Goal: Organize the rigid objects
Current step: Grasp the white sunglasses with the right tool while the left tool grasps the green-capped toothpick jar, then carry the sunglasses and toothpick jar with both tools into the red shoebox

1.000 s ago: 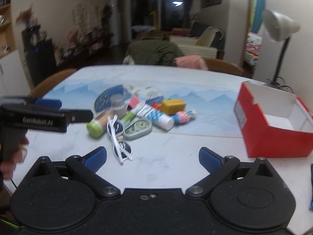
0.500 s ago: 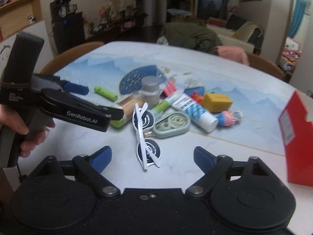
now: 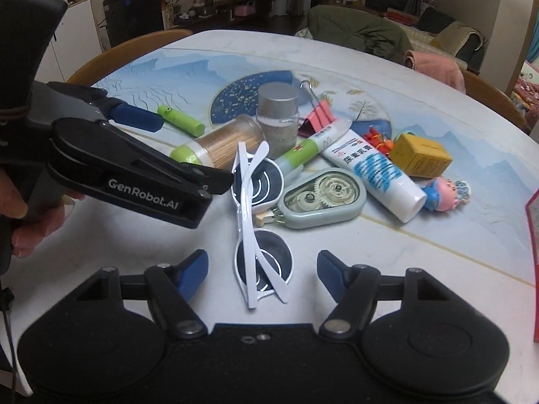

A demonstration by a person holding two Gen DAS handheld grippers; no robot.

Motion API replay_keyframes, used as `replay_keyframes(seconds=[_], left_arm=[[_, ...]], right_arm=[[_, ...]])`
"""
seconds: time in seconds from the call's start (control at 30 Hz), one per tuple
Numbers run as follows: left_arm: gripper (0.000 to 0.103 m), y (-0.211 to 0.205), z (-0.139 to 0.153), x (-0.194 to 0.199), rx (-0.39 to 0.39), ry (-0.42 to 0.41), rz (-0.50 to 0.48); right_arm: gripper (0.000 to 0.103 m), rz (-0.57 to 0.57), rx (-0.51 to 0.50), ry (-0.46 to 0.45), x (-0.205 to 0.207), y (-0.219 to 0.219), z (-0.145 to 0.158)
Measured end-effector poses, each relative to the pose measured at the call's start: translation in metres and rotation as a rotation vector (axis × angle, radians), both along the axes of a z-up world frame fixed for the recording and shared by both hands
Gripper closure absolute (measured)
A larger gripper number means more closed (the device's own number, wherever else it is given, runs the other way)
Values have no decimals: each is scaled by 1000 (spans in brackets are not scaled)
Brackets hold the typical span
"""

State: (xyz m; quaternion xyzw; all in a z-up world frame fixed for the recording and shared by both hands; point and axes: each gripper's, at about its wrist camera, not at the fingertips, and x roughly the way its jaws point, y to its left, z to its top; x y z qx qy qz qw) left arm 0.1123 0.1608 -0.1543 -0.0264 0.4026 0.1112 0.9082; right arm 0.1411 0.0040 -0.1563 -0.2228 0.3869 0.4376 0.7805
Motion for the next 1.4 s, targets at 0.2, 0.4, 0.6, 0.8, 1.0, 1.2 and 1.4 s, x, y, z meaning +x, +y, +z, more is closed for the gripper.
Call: replay_keyframes(seconds=[0.2,0.4,0.6,0.8,1.0,1.2,1.4], left_arm=[[5,3,-4,6,-21,2,23],[22,-2,-3,7,-41,-13,1],[45,-7,1,9,-66,-14,-13],[58,-12,1,9,-49,8,2],[58,-19,9,-2,-68,-6,26],[59,-31,25,-21,-113,-31,58],[59,-49,42,-36,-146,-56,59]], right_arm=[[40,-3,11,28,5,4,-7],[51,-4,19,27,7,6,-6],[66,-5,34,33,8,3,-4],[66,-22,59,52,8,-8,1],[66,-51,90,83,7,-27,10],[67,-78,140,111,6,-53,24],[67,-109,184,134,9,-82,38]])
